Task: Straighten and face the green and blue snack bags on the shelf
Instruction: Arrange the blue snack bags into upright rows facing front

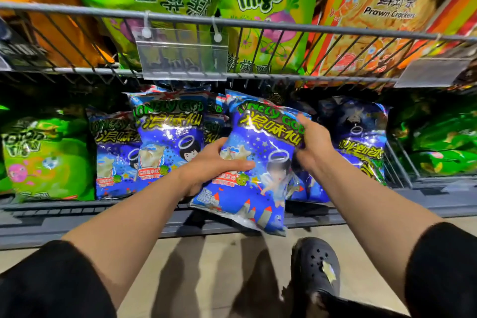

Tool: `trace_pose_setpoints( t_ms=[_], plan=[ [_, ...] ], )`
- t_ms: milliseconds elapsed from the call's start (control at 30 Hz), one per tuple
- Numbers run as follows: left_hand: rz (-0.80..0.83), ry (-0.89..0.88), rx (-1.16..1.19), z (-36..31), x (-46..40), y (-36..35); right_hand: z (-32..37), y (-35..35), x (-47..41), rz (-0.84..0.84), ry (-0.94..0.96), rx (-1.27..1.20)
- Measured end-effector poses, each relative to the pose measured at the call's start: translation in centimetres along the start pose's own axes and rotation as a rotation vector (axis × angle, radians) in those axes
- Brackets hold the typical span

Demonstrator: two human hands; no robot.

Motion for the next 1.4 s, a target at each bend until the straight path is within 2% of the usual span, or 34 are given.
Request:
trace_pose_setpoints(
  t_ms=[133,233,300,367,467,533,600,667,767,867,967,1067,1167,1200,1267,1333,1400],
  plan=[
    [-0.211,-0.069,0.053,-0.7,-0.7,3.1,-3.0,-3.5,2.4,0.248,-0.087,0.465],
    [-0.223,-0.129,0.025,-1.1,-0.7,3.1,-5.0,-5.6,3.9,0.417,-0.071,0.490],
    [-0.255,-0.136,0.011,-1.1,-0.7,3.5,-4.7,-5.5,3.5,0.373,0.009,0.524],
    [-0.301,-0.122,0.003,-1.2,-0.8,4.4,-3.2,-5.2,3.2,0.296,0.133,0.697],
    [-0.372,-0.101,-0.003,-1.5,-0.8,6.1,1.9,-3.6,3.3,0.034,0.413,1.060],
    [-0.383,-0.080,0.002,-1.3,-0.8,6.6,3.9,-2.1,3.4,-0.073,0.547,1.403],
    [-0.386,-0.062,0.004,-1.2,-0.9,7.0,2.6,0.4,2.8,-0.038,0.422,1.852],
    [-0.350,-0.031,0.001,-1.4,-1.1,7.1,0.8,3.5,2.4,0.039,0.223,2.025],
    [-0.316,0.036,0.012,-1.2,-1.7,7.5,1.0,4.5,2.3,0.052,0.293,2.063],
    [-0.360,0.040,0.056,-1.7,-1.6,7.4,2.2,5.3,2.1,-0.060,0.402,2.108],
    [-0.413,0.001,0.026,-1.4,-1.5,6.9,2.3,6.2,1.9,-0.146,0.415,2.140],
    [-0.453,-0.030,-0.030,-1.1,-0.9,5.9,1.7,5.3,1.6,-0.147,0.429,2.151],
    [-0.442,-0.063,-0.062,-1.4,-1.0,4.9,1.3,2.6,1.4,-0.107,0.533,2.137],
    [-0.441,-0.079,-0.068,-1.5,-1.3,4.8,1.1,1.6,1.2,-0.073,0.578,2.087],
    [-0.452,-0.104,-0.060,-1.9,-1.5,4.6,1.3,0.1,1.3,-0.034,0.606,1.811],
    [-0.432,-0.102,-0.032,-1.8,-1.9,4.3,1.5,-0.6,1.4,0.003,0.500,1.410],
    [-0.413,-0.096,-0.008,-2.0,-1.7,3.8,0.5,-1.5,1.7,0.129,0.277,0.953]
  ],
)
Point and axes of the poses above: each hand's wrist, its own x-axis away from the middle knuckle, its own y-axis out of the back of the hand, z = x × y, the point moved 10 cm from there along -x, towards the middle knuckle, and after that the axes turned 5 degrees about -y, right-handed, at the moved point
